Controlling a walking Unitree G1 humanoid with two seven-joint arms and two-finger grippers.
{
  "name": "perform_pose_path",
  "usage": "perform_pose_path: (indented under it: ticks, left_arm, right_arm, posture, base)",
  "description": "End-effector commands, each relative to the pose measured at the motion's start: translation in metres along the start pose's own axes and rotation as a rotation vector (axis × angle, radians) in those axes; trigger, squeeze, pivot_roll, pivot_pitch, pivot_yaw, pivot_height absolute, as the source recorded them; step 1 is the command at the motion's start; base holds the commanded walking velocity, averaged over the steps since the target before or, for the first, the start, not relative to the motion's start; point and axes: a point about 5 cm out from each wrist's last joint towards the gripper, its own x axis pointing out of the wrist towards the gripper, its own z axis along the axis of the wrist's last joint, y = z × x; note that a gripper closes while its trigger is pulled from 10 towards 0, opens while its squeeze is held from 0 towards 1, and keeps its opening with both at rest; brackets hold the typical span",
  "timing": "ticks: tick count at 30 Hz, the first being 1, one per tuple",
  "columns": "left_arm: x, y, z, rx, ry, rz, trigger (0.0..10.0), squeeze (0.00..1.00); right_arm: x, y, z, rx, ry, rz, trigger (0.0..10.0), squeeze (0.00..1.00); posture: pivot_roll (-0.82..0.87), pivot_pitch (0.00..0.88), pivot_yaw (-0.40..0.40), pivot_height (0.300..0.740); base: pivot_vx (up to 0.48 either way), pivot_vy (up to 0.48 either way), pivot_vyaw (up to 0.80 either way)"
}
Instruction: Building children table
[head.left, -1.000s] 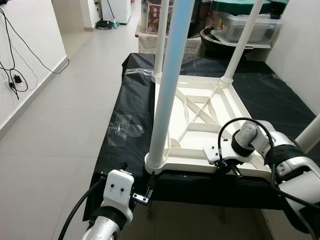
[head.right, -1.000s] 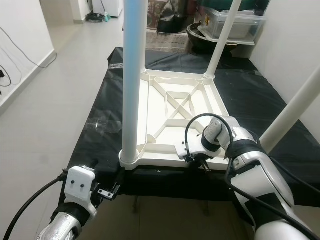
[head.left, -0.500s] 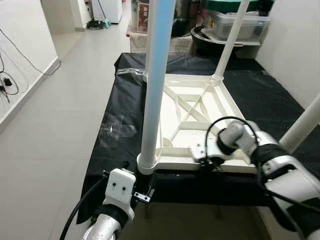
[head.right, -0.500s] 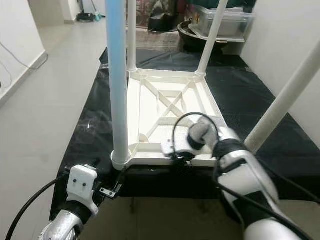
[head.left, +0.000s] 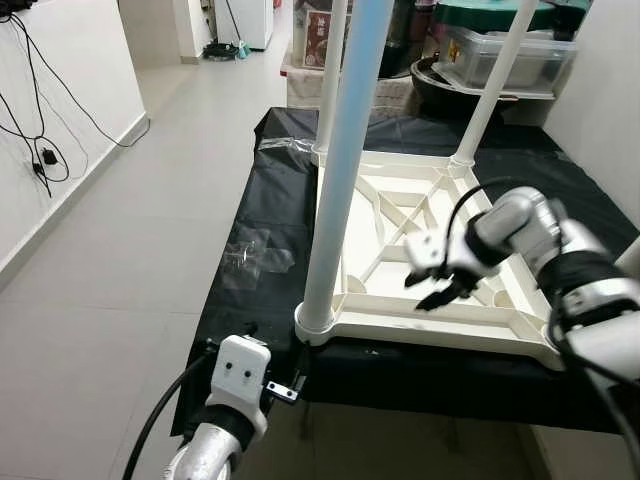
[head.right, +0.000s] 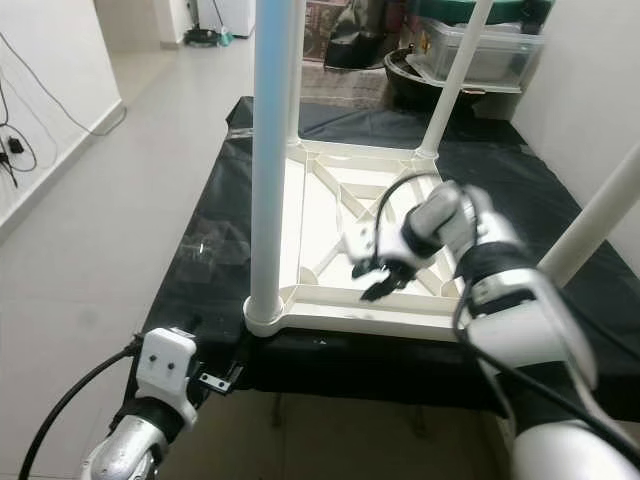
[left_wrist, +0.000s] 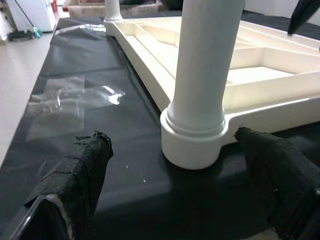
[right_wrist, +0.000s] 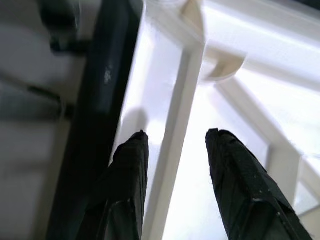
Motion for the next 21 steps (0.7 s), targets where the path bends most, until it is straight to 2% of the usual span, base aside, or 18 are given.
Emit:
perform_pose_path:
  ticks: [1,2,3,5,6,7,8,10,12,14,15,16,17,18,19,20,21]
  left_arm:
    - [0.001,0.002,-0.005,-0.005,0.013,-0.003,10.0,0.0]
    - [0.001,0.002,-0.005,-0.005,0.013,-0.003,10.0,0.0]
    - [0.002,0.002,-0.006,-0.004,0.013,-0.004,10.0,0.0]
    - [0.004,0.005,-0.008,0.005,0.015,0.001,10.0,0.0]
    - [0.004,0.005,-0.008,0.005,0.015,0.001,10.0,0.0]
    - [0.005,0.006,-0.009,0.008,0.015,0.002,10.0,0.0]
    - [0.005,0.006,-0.009,0.008,0.015,0.002,10.0,0.0]
    - [0.006,0.008,-0.01,0.025,0.018,0.005,10.0,0.0]
    - [0.006,0.008,-0.01,0.025,0.018,0.005,10.0,0.0]
    - [0.008,0.012,-0.012,0.041,0.021,0.007,10.0,0.0]
    - [0.008,0.012,-0.012,0.041,0.021,0.007,10.0,0.0]
    - [0.009,0.013,-0.013,0.048,0.021,0.007,10.0,0.0]
    - [0.009,0.013,-0.013,0.048,0.021,0.007,10.0,0.0]
    - [0.009,0.014,-0.014,0.053,0.021,0.009,10.0,0.0]
    - [0.009,0.014,-0.014,0.053,0.021,0.009,10.0,0.0]
    - [0.01,0.015,-0.014,0.059,0.018,0.014,10.0,0.0]
    - [0.01,0.015,-0.014,0.059,0.018,0.014,10.0,0.0]
  right_arm:
    - [-0.013,-0.001,0.0,0.036,-0.09,-0.059,10.0,0.0]
    - [-0.013,-0.001,0.0,0.036,-0.09,-0.059,10.0,0.0]
    - [-0.017,-0.001,-0.001,0.065,-0.145,-0.105,10.0,0.0]
    - [-0.015,-0.004,-0.006,0.216,-0.362,-0.343,10.0,0.0]
    - [-0.015,-0.004,-0.006,0.216,-0.362,-0.343,10.0,0.0]
    - [-0.013,-0.004,-0.009,0.272,-0.424,-0.423,10.0,0.0]
    - [-0.013,-0.004,-0.009,0.272,-0.424,-0.423,10.0,0.0]
    - [0.008,0.003,-0.026,0.491,-0.557,-0.605,10.0,0.0]
    - [0.008,0.003,-0.026,0.491,-0.557,-0.605,10.0,0.0]
    - [0.041,0.024,-0.035,0.667,-0.655,-0.864,10.0,0.0]
    - [0.041,0.024,-0.035,0.667,-0.655,-0.864,10.0,0.0]
    - [0.053,0.038,-0.035,0.701,-0.666,-0.967,10.0,0.0]
    - [0.053,0.038,-0.035,0.701,-0.666,-0.967,10.0,0.0]
    - [0.068,0.057,-0.028,0.752,-0.689,-1.065,10.0,0.0]
    - [0.068,0.057,-0.028,0.752,-0.689,-1.065,10.0,0.0]
    - [0.079,0.073,-0.019,0.798,-0.705,-1.128,10.0,0.0]
    - [0.079,0.073,-0.019,0.798,-0.705,-1.128,10.0,0.0]
  posture:
    - [0.04,0.0,-0.054,0.74]
    - [0.04,0.0,-0.054,0.74]
    - [0.04,0.0,-0.05,0.74]
    - [0.04,0.0,-0.038,0.74]
    - [0.04,0.0,-0.038,0.74]
    - [0.04,0.0,-0.038,0.74]
    - [0.04,0.0,-0.038,0.74]
    - [0.04,0.0,-0.023,0.74]
    - [0.04,0.0,-0.023,0.74]
    - [0.04,0.0,-0.01,0.74]
    - [0.04,0.0,-0.01,0.74]
    - [0.04,0.0,-0.01,0.74]
    - [0.04,0.0,-0.01,0.74]
    - [0.05,0.0,-0.011,0.74]
    - [0.05,0.0,-0.011,0.74]
    - [0.05,0.0,-0.011,0.74]
    - [0.05,0.0,-0.011,0.74]
  base:
    - [0.0,0.0,0.0]
    - [0.0,0.0,0.0]
    - [0.0,0.0,0.0]
    - [0.0,0.0,0.0]
    - [0.0,0.0,0.0]
    - [0.0,0.0,0.0]
    - [0.0,0.0,0.0]
    - [0.0,0.0,0.0]
    - [0.0,0.0,0.0]
    - [0.0,0.0,0.0]
    - [0.0,0.0,0.0]
    - [0.0,0.0,0.0]
    - [0.0,0.0,0.0]
    - [0.0,0.0,0.0]
    - [0.0,0.0,0.0]
    - [0.0,0.0,0.0]
    - [0.0,0.0,0.0]
